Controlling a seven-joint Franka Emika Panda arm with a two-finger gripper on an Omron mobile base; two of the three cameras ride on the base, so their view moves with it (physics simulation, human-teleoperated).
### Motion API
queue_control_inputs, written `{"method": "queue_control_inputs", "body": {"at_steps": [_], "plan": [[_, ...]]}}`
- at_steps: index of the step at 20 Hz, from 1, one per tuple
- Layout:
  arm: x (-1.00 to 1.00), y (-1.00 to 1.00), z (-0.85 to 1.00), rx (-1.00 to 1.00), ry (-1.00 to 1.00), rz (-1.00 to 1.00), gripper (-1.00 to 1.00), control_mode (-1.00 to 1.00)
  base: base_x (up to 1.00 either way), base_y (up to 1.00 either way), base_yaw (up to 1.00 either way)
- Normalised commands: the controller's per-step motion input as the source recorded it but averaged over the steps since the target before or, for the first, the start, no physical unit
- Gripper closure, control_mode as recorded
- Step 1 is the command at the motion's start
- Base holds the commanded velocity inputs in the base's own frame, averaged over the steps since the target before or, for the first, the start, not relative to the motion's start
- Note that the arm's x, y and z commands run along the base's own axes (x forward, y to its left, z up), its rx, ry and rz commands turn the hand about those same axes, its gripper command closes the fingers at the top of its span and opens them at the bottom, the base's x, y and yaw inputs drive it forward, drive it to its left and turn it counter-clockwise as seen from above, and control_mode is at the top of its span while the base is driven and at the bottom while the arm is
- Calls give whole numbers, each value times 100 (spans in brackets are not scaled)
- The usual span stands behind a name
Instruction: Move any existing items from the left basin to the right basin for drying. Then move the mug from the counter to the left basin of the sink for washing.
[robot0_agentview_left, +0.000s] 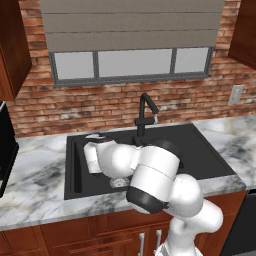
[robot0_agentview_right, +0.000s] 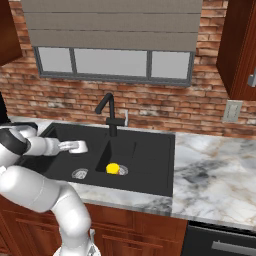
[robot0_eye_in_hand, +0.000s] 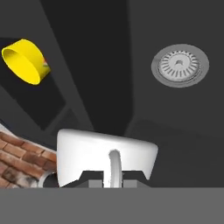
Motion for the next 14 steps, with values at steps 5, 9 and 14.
{"method": "queue_control_inputs", "body": {"at_steps": [5,9,14], "plan": [[0,0,-2,5,-2,0,100,-100,0,0,0],[3,0,-2,9,0,0,100,-100,0,0,0],[4,1,-4,10,0,0,100,-100,0,0,0]]}}
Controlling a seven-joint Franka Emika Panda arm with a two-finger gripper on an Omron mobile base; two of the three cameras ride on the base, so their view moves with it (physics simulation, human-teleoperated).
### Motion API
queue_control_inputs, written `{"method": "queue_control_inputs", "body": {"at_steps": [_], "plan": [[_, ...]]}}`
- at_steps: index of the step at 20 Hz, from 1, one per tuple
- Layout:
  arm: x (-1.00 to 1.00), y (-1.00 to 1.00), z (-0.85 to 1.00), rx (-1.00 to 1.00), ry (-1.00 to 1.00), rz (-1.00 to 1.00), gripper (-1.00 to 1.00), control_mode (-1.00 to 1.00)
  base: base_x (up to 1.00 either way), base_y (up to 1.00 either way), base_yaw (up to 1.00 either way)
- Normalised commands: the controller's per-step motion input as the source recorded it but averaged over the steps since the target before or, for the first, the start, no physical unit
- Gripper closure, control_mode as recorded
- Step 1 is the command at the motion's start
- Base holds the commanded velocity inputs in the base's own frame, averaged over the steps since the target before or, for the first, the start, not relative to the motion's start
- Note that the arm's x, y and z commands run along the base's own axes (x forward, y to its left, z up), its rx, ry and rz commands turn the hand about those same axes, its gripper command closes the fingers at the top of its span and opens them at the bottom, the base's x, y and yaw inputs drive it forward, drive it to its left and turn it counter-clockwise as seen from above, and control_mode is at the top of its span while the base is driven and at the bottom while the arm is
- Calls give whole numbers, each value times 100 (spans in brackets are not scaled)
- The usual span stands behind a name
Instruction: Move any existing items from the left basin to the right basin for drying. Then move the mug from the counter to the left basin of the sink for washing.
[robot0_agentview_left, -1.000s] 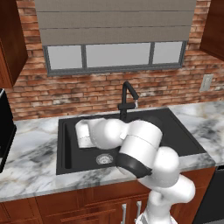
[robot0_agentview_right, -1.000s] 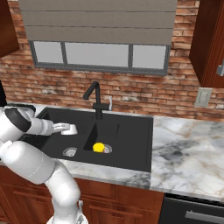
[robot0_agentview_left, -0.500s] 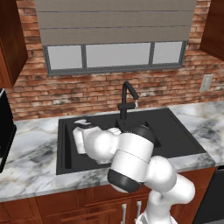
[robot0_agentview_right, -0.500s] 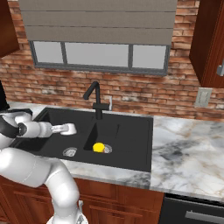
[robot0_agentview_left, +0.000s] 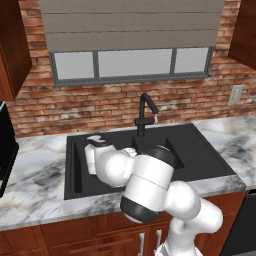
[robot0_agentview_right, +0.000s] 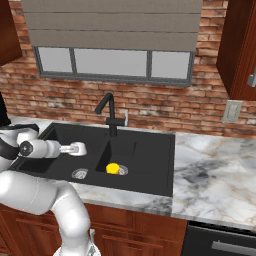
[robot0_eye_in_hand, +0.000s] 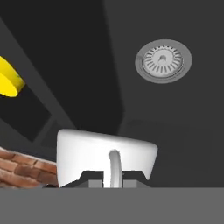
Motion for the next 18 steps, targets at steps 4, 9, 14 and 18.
{"method": "queue_control_inputs", "body": {"at_steps": [4,9,14,18], "plan": [[5,2,-6,9,0,0,100,-100,0,0,0],[5,3,-9,8,0,0,100,-100,0,0,0],[8,4,-13,6,0,0,100,-100,0,0,0],[12,2,-17,6,0,0,100,-100,0,0,0]]}}
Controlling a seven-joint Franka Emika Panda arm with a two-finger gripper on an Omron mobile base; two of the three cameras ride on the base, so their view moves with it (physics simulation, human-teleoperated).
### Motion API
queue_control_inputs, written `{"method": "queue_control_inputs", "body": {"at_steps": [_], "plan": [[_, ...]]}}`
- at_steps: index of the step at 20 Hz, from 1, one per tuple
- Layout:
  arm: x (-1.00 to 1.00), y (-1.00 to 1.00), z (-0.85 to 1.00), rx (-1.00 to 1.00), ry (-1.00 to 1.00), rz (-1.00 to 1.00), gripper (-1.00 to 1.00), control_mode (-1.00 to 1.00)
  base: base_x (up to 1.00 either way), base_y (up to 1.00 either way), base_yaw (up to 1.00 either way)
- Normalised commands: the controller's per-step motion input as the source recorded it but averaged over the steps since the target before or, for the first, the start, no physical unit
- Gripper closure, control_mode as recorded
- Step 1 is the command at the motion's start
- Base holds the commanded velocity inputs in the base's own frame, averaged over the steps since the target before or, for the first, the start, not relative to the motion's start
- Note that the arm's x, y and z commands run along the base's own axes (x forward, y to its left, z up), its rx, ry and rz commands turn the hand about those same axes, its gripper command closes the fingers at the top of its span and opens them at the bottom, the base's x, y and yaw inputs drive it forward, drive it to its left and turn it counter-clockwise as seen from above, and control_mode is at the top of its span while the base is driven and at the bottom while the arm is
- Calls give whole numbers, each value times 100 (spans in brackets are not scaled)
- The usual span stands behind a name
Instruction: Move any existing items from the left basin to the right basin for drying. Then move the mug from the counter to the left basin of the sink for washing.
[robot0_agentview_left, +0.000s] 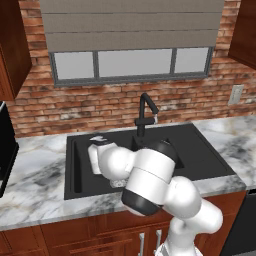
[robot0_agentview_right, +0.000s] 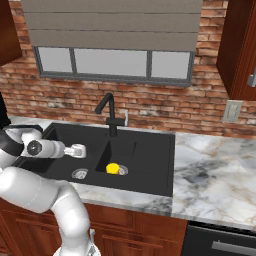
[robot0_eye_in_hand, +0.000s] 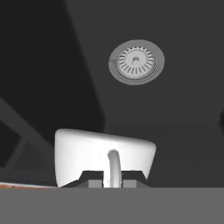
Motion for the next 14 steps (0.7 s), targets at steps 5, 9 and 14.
{"method": "queue_control_inputs", "body": {"at_steps": [5,9,14], "plan": [[16,3,-19,4,0,0,100,-100,0,0,0],[17,6,-22,4,0,0,100,-100,0,0,0],[14,13,-27,1,0,0,100,-100,0,0,0]]}}
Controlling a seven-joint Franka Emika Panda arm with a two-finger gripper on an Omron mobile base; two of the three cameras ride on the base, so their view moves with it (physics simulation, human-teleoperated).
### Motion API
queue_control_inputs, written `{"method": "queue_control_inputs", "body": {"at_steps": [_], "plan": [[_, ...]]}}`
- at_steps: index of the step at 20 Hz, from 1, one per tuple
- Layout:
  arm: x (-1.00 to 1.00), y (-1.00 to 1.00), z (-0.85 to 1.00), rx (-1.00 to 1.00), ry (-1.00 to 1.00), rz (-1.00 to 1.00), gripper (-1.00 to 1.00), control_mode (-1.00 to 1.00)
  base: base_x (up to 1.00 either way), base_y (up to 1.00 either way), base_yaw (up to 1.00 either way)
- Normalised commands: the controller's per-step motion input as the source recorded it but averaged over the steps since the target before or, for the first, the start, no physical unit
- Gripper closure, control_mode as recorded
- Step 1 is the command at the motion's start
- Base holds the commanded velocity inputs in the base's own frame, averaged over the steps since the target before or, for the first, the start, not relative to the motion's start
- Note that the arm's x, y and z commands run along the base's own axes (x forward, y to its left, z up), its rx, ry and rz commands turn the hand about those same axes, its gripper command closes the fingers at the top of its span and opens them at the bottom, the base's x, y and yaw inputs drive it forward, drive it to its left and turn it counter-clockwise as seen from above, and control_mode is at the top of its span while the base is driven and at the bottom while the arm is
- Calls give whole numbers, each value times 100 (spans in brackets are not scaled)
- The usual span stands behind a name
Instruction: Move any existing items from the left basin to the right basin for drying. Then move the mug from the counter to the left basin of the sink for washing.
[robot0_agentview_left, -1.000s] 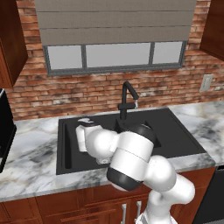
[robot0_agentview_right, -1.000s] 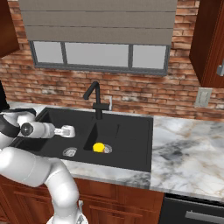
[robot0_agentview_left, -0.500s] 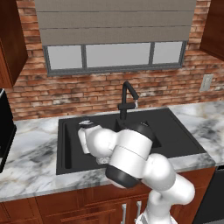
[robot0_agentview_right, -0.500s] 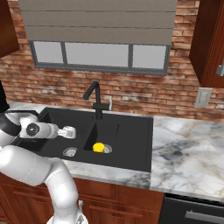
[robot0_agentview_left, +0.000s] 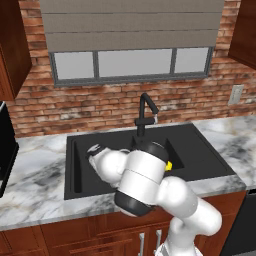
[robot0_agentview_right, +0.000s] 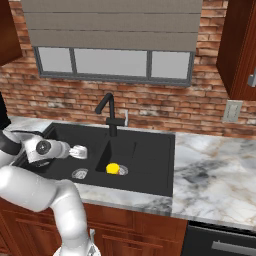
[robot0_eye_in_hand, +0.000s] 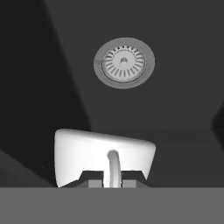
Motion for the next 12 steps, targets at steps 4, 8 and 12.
{"method": "queue_control_inputs", "body": {"at_steps": [4,8,12], "plan": [[6,20,-28,1,0,0,100,-100,0,0,0],[0,23,-24,1,0,0,100,-100,0,0,0],[0,22,-22,2,0,0,100,-100,0,0,0]]}}
